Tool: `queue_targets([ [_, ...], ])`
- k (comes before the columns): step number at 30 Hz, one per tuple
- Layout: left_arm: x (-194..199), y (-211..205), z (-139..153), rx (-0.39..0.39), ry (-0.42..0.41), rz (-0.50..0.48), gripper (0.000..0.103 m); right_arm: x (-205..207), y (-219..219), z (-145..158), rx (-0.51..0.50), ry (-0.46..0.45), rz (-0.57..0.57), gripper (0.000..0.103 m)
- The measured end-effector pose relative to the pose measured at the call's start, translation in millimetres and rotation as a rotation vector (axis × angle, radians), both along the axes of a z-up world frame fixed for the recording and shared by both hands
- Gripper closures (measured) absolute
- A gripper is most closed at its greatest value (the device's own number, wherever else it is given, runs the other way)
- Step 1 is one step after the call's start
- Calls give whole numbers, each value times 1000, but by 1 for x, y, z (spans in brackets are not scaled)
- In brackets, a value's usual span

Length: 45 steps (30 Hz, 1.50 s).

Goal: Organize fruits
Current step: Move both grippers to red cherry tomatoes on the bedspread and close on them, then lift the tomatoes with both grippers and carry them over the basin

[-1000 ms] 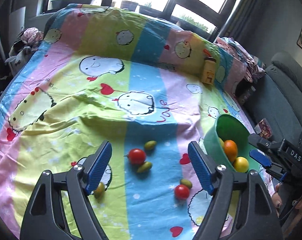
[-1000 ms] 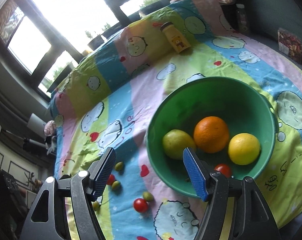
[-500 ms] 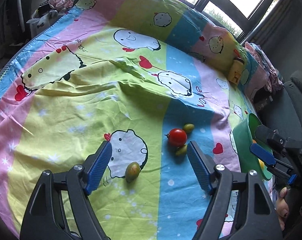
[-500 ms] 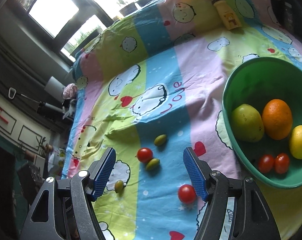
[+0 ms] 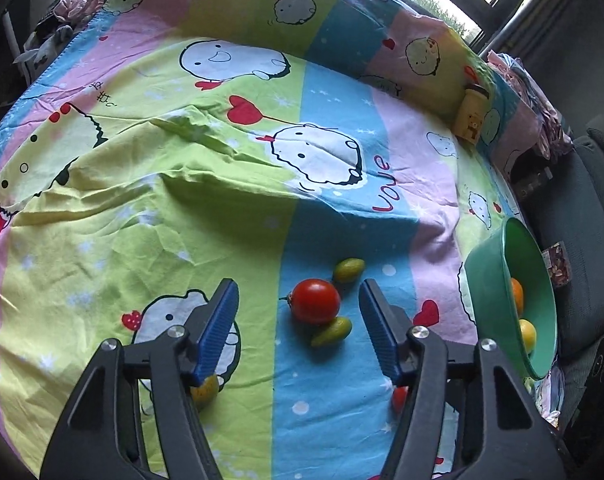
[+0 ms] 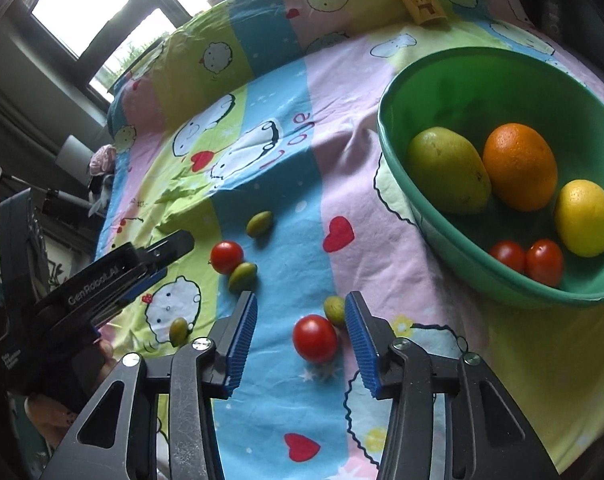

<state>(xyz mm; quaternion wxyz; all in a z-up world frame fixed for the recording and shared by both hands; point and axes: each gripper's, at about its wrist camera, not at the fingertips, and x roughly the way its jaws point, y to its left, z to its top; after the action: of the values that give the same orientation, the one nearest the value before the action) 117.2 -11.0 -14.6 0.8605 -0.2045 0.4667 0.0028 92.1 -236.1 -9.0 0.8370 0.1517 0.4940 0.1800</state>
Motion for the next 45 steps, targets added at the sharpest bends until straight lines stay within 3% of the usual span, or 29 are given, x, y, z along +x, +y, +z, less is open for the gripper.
queue_targets([
  [7,19,-3,-24,-6,96,-11,53,-4,8,-14,-13,38,41,63],
  [24,14,-14,-30,-31,92,-59,57,2,26,-26,-80,67,65,64],
  [30,13,-14,-32,-64,89,-67,68,3,31,-30,-95,71,74,64],
  [32,13,-16,-32,-50,90,-65,72,3,31,-31,-97,73,75,70],
  [45,9,-16,-28,-49,72,-56,72,1,34,-30,-92,53,87,73],
])
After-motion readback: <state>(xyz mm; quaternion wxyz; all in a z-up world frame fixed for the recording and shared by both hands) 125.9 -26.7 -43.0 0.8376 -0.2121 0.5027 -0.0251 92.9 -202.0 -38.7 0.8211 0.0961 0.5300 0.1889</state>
